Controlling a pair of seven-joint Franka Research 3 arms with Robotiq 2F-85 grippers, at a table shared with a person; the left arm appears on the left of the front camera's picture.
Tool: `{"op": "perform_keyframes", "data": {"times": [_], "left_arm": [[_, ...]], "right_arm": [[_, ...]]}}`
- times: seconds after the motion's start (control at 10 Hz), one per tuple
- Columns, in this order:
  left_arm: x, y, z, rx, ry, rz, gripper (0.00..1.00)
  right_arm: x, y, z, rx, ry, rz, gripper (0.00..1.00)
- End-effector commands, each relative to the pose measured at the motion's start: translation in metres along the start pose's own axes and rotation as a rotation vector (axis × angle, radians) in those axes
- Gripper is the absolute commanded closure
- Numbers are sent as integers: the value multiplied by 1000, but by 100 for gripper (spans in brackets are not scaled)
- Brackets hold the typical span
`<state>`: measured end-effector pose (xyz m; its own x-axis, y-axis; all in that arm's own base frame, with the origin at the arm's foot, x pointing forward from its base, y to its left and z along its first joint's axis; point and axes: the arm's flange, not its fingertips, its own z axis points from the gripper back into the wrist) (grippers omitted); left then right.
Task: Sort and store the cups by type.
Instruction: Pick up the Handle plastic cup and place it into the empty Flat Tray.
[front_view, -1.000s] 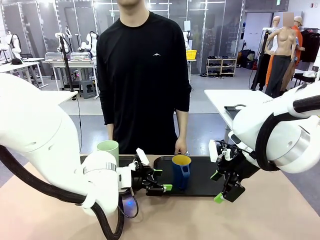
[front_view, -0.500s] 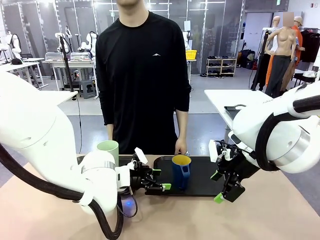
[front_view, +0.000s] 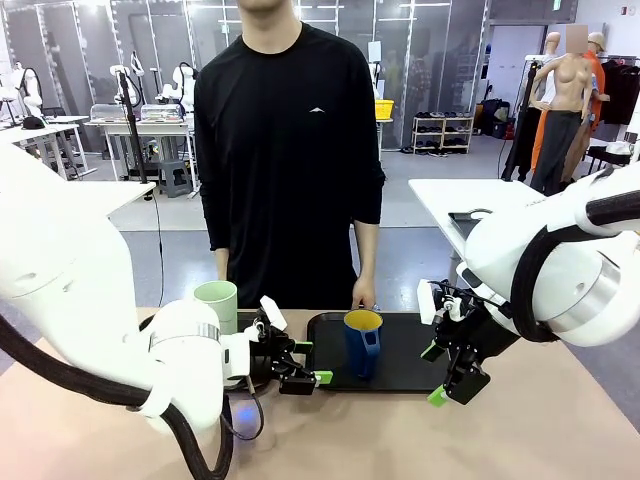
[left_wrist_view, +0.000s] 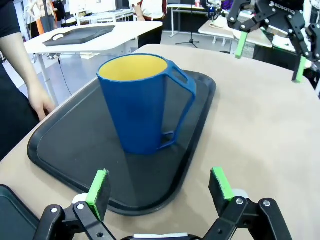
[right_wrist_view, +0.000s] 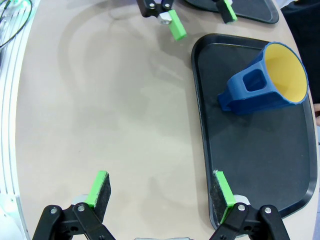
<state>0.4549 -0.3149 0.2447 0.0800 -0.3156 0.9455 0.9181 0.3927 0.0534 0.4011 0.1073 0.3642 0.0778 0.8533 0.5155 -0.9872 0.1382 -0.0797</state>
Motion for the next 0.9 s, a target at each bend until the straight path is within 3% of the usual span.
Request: {"op": "perform_keyframes", "data": {"times": [0.0,0.3,0.8], "left_arm": [[2,-26,20,17,75,-29,0],[1,-27,30,30,115,-13,0],[-3,-26,22,19,100,13,0]], "right_arm": [[0,3,-2,-12,1,-13,0],[0,3,-2,-12,1,-13,0],[0,3,-2,-12,1,-13,0]]}}
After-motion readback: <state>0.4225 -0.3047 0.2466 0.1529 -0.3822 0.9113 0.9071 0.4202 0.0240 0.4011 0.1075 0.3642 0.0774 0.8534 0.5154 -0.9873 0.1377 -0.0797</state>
